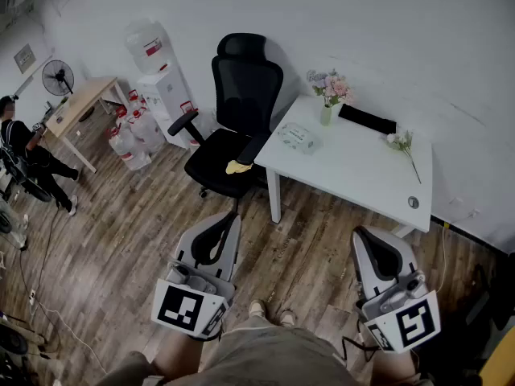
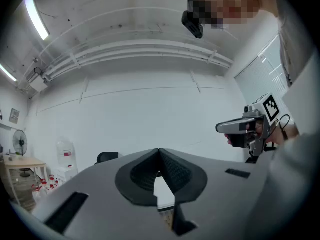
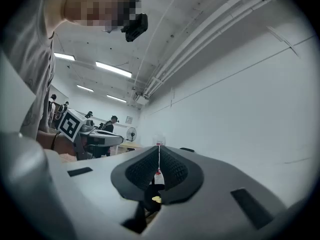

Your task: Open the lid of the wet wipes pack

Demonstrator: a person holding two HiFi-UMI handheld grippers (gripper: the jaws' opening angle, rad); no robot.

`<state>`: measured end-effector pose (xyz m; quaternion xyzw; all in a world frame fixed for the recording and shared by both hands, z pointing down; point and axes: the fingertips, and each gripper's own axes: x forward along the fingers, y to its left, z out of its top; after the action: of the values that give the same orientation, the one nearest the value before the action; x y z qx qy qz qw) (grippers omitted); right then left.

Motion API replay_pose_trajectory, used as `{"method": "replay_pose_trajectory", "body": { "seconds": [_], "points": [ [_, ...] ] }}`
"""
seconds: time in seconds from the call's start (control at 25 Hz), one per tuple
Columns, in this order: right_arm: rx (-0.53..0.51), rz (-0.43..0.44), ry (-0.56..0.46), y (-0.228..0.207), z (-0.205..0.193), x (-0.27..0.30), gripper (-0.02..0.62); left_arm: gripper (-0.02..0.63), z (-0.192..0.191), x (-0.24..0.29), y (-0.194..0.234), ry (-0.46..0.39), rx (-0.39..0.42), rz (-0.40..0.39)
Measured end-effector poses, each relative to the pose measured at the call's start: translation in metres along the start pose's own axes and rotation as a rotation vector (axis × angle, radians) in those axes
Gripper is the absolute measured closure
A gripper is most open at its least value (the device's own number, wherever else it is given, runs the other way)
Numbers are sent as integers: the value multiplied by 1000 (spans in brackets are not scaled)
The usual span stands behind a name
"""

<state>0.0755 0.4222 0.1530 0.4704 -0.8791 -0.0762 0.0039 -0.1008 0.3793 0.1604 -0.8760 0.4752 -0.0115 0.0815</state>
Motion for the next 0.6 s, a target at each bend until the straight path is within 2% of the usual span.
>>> {"method": "replay_pose_trajectory", "body": {
  "seconds": [0.6],
  "points": [
    [24, -17, 4, -37, -15, -16, 563, 589, -1, 26, -30, 11, 12, -18]
  ]
}}
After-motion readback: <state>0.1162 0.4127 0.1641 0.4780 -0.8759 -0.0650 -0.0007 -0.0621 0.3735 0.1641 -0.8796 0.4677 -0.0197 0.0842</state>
